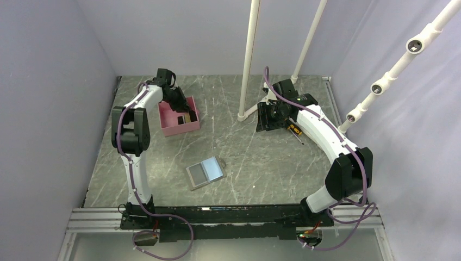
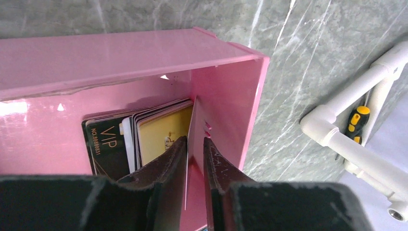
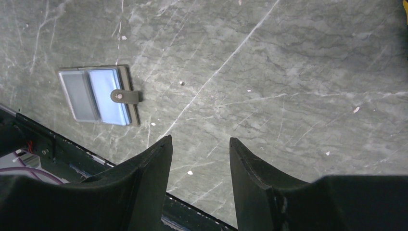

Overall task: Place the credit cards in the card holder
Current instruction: Pick up the credit card from the storage box.

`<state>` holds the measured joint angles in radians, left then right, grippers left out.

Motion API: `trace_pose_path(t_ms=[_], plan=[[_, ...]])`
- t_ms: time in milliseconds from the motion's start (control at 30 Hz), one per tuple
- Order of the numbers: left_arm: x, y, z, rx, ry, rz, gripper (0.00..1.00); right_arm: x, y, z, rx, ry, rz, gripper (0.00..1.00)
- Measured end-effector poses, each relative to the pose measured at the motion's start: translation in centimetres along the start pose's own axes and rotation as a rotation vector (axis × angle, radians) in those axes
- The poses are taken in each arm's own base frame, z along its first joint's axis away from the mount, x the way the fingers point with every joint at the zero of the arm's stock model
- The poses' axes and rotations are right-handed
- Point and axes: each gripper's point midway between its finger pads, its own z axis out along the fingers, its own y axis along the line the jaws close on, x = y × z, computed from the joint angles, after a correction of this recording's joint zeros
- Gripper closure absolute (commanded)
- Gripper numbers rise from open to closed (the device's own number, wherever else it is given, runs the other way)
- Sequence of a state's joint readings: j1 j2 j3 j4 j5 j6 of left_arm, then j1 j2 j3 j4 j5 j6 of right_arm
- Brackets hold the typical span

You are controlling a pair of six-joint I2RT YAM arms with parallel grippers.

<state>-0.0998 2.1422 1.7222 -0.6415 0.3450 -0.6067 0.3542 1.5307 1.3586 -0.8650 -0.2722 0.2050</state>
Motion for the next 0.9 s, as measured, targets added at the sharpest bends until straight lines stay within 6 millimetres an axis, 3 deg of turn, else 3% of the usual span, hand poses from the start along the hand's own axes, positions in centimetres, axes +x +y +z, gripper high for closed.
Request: trace_pose_path(t_ms=[133, 267, 467, 633, 733, 900], plan=[[0.1, -0.5, 0.0, 0.024, 0.008, -0.012, 0.81, 0.0, 0.0, 0.0, 0.0, 0.0, 0.0, 0.5], [0.3, -0.5, 0.0, 0.022, 0.015, -0.012, 0.99, 0.0, 0.0, 0.0, 0.0, 0.0, 0.0, 0.5], [0.0, -0.7, -1.5, -0.042, 0.019, -0.013, 1.0, 0.0, 0.2, 0.0, -0.011, 0.002, 0.0, 0.5], [-3.0, -3.4, -4.9, -0.057, -0.027, -0.047, 1.0, 0.6, 0.3, 0.2, -0.026, 0.018, 0.005, 0.51], [-3.8, -4.6, -6.7, -0.069, -0.028, -0.101, 1.0, 0.8, 0.4, 0.3, -0.032, 0.026, 0.01, 0.5], [-1.7, -3.1, -8.0, -0.175, 0.05, -0.208, 1.0, 1.2, 0.7, 0.3, -0.049, 0.03, 0.014, 0.5]])
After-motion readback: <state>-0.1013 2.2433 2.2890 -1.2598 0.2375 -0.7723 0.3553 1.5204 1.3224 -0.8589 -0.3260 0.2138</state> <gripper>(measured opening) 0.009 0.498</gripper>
